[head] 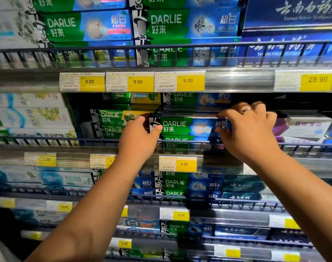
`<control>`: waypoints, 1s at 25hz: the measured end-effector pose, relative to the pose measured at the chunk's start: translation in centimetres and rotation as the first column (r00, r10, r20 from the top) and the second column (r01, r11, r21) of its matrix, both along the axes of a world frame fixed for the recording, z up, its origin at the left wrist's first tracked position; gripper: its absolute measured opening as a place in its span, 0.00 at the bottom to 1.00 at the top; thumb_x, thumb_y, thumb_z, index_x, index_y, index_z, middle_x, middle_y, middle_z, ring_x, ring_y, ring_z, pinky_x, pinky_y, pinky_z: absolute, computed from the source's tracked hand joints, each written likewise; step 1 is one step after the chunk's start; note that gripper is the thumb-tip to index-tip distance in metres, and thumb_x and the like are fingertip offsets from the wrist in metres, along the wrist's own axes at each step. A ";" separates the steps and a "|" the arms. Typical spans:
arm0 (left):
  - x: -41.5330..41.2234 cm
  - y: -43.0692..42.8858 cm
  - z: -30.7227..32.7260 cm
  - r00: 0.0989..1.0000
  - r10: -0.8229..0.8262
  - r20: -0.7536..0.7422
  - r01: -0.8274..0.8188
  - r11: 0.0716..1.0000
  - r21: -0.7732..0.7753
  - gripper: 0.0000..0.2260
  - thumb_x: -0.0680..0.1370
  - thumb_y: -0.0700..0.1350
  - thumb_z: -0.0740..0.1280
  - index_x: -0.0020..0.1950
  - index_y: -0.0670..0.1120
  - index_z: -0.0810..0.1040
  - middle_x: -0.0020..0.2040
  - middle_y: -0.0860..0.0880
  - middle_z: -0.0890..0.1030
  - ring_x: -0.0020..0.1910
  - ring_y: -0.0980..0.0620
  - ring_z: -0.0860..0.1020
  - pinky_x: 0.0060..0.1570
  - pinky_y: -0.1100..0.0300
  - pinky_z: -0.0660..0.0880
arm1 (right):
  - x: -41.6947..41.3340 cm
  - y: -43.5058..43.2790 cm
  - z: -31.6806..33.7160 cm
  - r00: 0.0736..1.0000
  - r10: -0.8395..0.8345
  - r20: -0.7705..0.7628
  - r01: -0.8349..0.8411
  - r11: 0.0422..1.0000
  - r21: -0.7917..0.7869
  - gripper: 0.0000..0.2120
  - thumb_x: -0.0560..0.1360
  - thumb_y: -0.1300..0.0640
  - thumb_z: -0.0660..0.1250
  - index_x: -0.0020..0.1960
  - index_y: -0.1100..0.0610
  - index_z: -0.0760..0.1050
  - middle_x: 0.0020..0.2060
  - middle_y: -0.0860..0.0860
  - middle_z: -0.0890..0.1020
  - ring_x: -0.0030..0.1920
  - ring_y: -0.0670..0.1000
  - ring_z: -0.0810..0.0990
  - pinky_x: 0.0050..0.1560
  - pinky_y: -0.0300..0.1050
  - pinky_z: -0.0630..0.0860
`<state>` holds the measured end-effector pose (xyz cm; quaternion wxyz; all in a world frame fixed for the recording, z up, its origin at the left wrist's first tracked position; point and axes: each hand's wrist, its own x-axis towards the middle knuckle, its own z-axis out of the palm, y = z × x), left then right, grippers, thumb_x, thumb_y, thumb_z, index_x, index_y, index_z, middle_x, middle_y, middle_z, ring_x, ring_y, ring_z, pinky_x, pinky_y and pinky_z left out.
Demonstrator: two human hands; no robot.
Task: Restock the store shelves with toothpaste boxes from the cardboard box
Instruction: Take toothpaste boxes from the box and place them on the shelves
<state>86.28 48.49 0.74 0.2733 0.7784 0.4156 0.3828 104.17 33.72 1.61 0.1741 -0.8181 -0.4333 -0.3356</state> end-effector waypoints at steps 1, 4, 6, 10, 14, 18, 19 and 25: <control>-0.1 0.0 0.0 1.000 -0.002 -0.016 0.002 1.000 0.000 0.31 0.77 0.54 0.66 0.75 0.41 0.62 0.65 0.42 0.75 0.62 0.44 0.75 0.64 0.50 0.71 | 0.0 0.1 -0.1 1.000 -0.001 -0.011 0.001 1.000 -0.004 0.17 0.74 0.45 0.65 0.60 0.49 0.75 0.58 0.56 0.76 0.57 0.62 0.65 0.49 0.53 0.59; -0.3 0.2 0.2 1.000 -0.028 -0.013 0.029 1.000 0.004 0.24 0.77 0.56 0.66 0.68 0.45 0.70 0.58 0.44 0.78 0.54 0.45 0.77 0.56 0.50 0.75 | -0.2 -0.1 -0.1 0.998 0.018 -0.065 -0.019 1.000 -0.004 0.20 0.73 0.44 0.65 0.64 0.47 0.71 0.61 0.55 0.73 0.58 0.61 0.64 0.53 0.54 0.60; -0.7 0.6 0.5 0.998 -0.001 0.069 0.000 1.000 0.028 0.21 0.76 0.57 0.67 0.63 0.46 0.73 0.57 0.45 0.77 0.53 0.45 0.77 0.55 0.49 0.76 | -0.4 -0.5 -0.1 0.991 0.078 -0.112 -0.073 0.996 0.047 0.23 0.73 0.45 0.67 0.66 0.46 0.70 0.61 0.55 0.71 0.59 0.60 0.64 0.54 0.53 0.60; -0.2 -2.2 0.3 0.966 -0.056 0.254 0.008 0.982 0.189 0.17 0.76 0.51 0.68 0.63 0.51 0.73 0.59 0.51 0.72 0.57 0.55 0.73 0.58 0.62 0.70 | -0.2 -3.2 -1.2 0.945 0.217 -0.245 -0.148 0.951 0.270 0.22 0.72 0.50 0.69 0.65 0.45 0.72 0.60 0.52 0.71 0.61 0.58 0.66 0.55 0.51 0.59; 1.5 -6.7 -1.4 0.896 -0.288 0.340 0.211 0.946 0.245 0.12 0.76 0.46 0.68 0.56 0.59 0.73 0.55 0.54 0.76 0.53 0.63 0.74 0.56 0.71 0.69 | -0.1 -6.7 -3.2 0.862 0.350 -0.366 -0.178 0.887 0.427 0.20 0.73 0.54 0.69 0.64 0.46 0.71 0.56 0.49 0.73 0.60 0.53 0.70 0.61 0.51 0.67; 4.9 -12.0 -3.9 0.836 -0.462 0.296 0.443 0.887 0.133 0.14 0.76 0.47 0.69 0.55 0.64 0.72 0.54 0.57 0.78 0.54 0.62 0.76 0.56 0.67 0.72 | 0.5 -11.3 -5.5 0.773 0.435 -0.462 -0.178 0.847 0.500 0.18 0.75 0.53 0.68 0.61 0.41 0.69 0.56 0.46 0.73 0.55 0.35 0.72 0.54 0.24 0.64; 5.8 -13.3 -4.5 0.825 -0.487 0.285 0.477 0.872 0.109 0.14 0.76 0.47 0.69 0.56 0.64 0.72 0.55 0.59 0.78 0.55 0.64 0.75 0.56 0.70 0.71 | 0.7 -12.4 -5.9 0.756 0.441 -0.484 -0.162 0.842 0.514 0.18 0.75 0.53 0.68 0.61 0.40 0.69 0.56 0.46 0.73 0.54 0.35 0.72 0.52 0.24 0.65; 12.9 -22.1 -6.4 0.767 -0.607 0.211 0.615 0.788 0.033 0.17 0.76 0.49 0.69 0.62 0.61 0.70 0.57 0.61 0.77 0.57 0.66 0.74 0.53 0.78 0.67 | 4.4 -21.3 -8.4 0.668 0.475 -0.572 -0.072 0.807 0.586 0.21 0.74 0.56 0.70 0.58 0.36 0.68 0.57 0.48 0.74 0.51 0.37 0.76 0.49 0.28 0.71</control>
